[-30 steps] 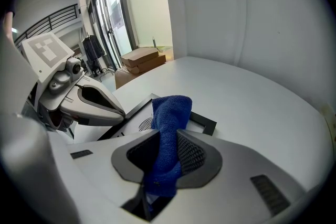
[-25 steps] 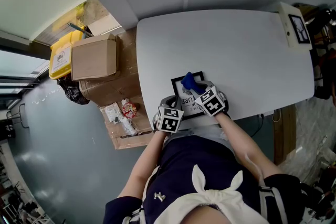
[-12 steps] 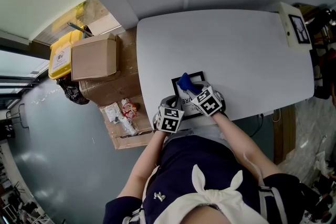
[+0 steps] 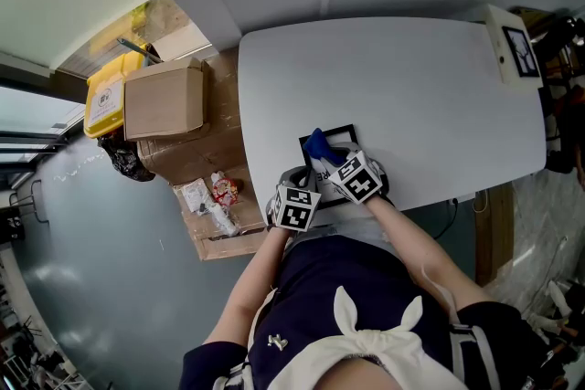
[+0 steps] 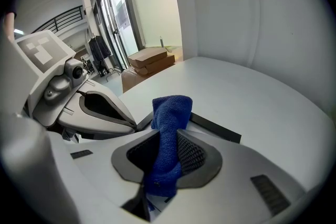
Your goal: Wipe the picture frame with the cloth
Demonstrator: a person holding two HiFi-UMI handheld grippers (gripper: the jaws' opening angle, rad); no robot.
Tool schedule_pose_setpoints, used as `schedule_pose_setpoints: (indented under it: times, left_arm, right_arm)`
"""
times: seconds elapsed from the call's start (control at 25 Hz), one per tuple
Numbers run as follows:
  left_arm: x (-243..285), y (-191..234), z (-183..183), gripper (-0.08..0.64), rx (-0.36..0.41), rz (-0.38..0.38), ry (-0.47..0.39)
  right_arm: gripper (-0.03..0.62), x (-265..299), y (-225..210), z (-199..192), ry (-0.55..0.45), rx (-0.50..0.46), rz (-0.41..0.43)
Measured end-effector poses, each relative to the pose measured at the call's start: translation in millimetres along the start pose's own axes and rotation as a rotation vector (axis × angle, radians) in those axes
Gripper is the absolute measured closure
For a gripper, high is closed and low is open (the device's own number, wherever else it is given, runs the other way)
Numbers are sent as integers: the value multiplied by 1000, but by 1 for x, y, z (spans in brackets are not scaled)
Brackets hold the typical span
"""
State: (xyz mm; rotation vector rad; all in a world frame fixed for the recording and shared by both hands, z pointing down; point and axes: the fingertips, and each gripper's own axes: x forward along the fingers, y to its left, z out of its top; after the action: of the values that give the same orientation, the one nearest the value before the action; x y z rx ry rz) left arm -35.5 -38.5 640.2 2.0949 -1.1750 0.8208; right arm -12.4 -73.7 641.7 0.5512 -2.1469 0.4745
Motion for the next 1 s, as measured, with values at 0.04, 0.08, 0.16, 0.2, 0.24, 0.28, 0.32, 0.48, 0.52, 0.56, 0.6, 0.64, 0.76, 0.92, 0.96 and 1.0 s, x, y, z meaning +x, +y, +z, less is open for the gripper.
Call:
schedule_pose_setpoints:
  times: [0.04,0.08,0.16,0.2,0.24,0.28,0.32,0.48,0.52,0.56,0.6,0.64,0.76,0.92,0.96,1.0]
  left_arm:
    - [0,0,0,557,2,-1,0]
    - [0,-1,0,557,3,-2,1]
    - [0,0,0,557,4,-5,1]
    - [-1,0,0,557,4,-6,0]
    - [-1,0,1,557,4,-8,0]
    - [-1,0,1,557,3,-9,1]
    - [-2,0,1,557,2,-10,1]
    - [-1,0,1,557,-1,-14,-3]
    - [-1,0,1,557,-3,-15,-4]
    - [-1,0,1,557,-5,-16,-4]
    - [-1,0,1,557,-6,-17,-4]
    - [-1,0,1,557,-7,-18,-4]
    - [-1,0,1,557,-9,-20,-5]
    - [-1,1,0,557,-14,-21,-5]
    - [-1,1,0,557,-14,-21,-5]
    - [-1,1,1,557,-13,-20,-7]
  right_arm:
    - [499,0,0,0,0,-2,0]
    - [499,0,1,1,0,-3,0]
    - [499,0,3,2,3,-9,4]
    - [499,1,4,2,4,-12,6]
    - [499,1,5,2,5,-15,7]
    - [499,1,5,3,6,-18,9]
    - [499,1,6,3,6,-21,12]
    - [499,1,9,2,7,-30,24]
    - [499,1,9,2,7,-33,27]
    - [499,1,10,2,7,-38,29]
    - [499,2,10,3,6,-47,30]
    - [499,2,10,3,5,-60,31]
    - [499,2,11,6,-4,-96,33]
    - [499,1,14,5,4,-112,45]
    - [499,1,15,5,5,-118,47]
    - [499,1,16,5,7,-124,51]
